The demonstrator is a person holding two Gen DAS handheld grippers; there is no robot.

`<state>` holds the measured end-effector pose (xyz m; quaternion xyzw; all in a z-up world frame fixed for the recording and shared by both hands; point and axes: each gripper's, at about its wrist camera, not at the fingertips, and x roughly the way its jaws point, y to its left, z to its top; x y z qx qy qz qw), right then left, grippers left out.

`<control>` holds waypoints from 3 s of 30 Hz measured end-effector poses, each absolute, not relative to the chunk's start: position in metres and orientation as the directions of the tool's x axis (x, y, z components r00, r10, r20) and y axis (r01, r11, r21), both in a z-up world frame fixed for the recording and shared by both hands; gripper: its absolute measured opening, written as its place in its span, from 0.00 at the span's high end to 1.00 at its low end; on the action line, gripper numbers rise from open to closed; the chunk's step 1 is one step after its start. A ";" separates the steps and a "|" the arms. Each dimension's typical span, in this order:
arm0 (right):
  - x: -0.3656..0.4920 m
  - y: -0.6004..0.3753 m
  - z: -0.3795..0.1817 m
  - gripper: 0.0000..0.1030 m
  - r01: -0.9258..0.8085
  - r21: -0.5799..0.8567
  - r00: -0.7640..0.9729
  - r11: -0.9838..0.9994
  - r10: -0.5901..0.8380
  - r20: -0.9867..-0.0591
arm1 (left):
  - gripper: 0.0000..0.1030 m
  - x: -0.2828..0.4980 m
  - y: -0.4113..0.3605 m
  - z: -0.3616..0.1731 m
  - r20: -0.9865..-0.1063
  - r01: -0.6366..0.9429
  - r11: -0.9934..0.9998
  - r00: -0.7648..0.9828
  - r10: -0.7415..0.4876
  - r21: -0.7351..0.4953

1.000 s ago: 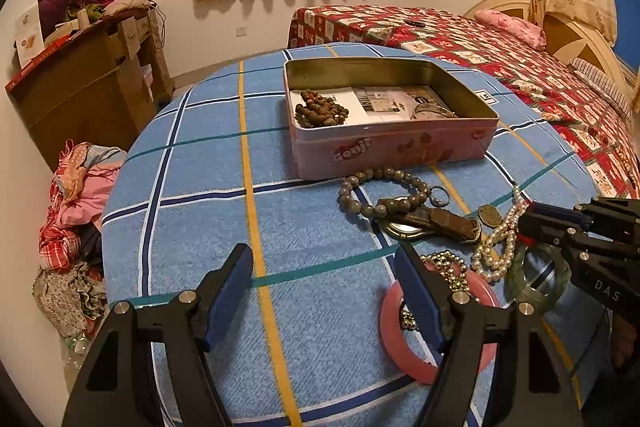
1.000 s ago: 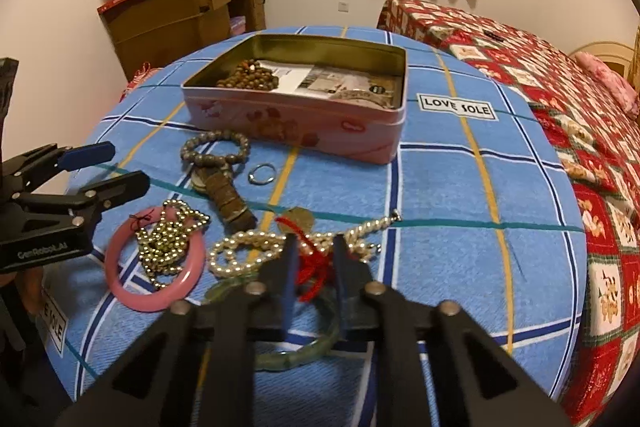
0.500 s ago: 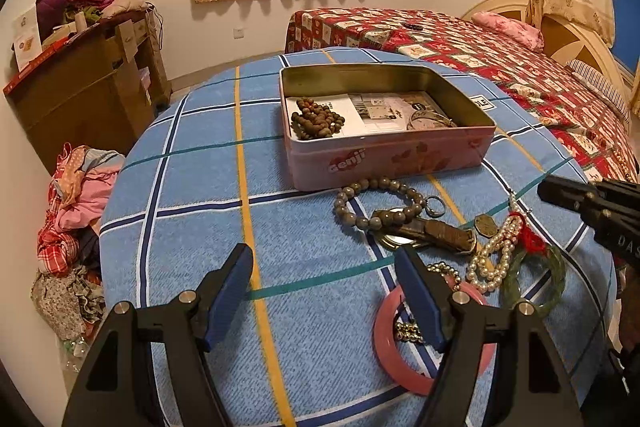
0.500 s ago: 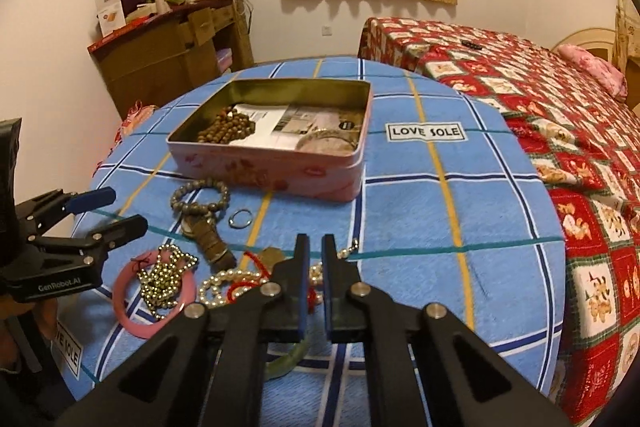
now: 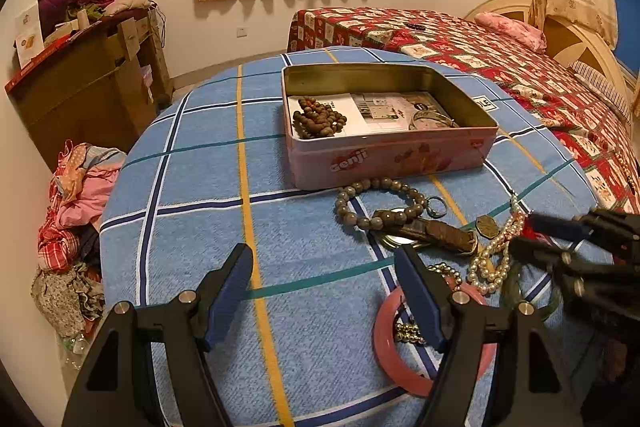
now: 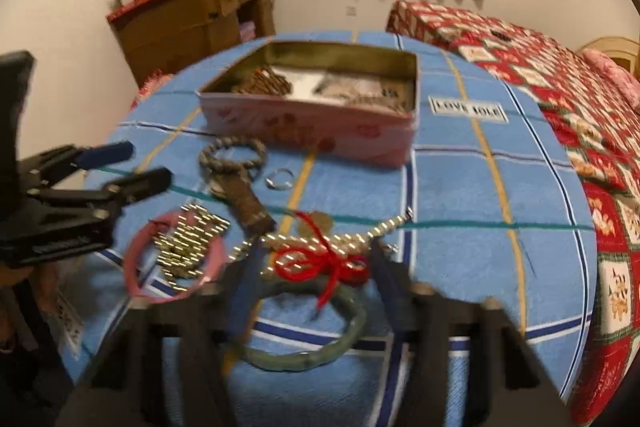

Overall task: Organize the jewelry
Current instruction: 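Grasp the red knotted cord with the right tool and lift it, then close the left tool on the grey bead bracelet and lift it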

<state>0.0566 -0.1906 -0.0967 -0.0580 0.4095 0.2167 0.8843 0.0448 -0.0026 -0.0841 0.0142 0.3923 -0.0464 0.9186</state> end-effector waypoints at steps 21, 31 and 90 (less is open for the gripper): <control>0.063 -0.220 -0.056 0.92 -0.363 0.114 0.683 0.925 0.347 -0.642 | 0.29 0.070 -0.025 -0.079 -0.707 0.144 0.989 0.697 -0.117 -0.021; 0.064 -0.215 -0.070 0.92 -0.373 0.128 0.661 0.919 0.360 -0.659 | 0.29 0.099 -0.044 -0.094 -0.755 0.191 0.981 0.639 -0.146 -0.028; 0.057 -0.201 -0.081 0.91 -0.418 0.131 0.622 0.899 0.388 -0.680 | 0.08 0.093 0.010 -0.097 -0.763 0.054 0.997 0.642 -0.083 -0.063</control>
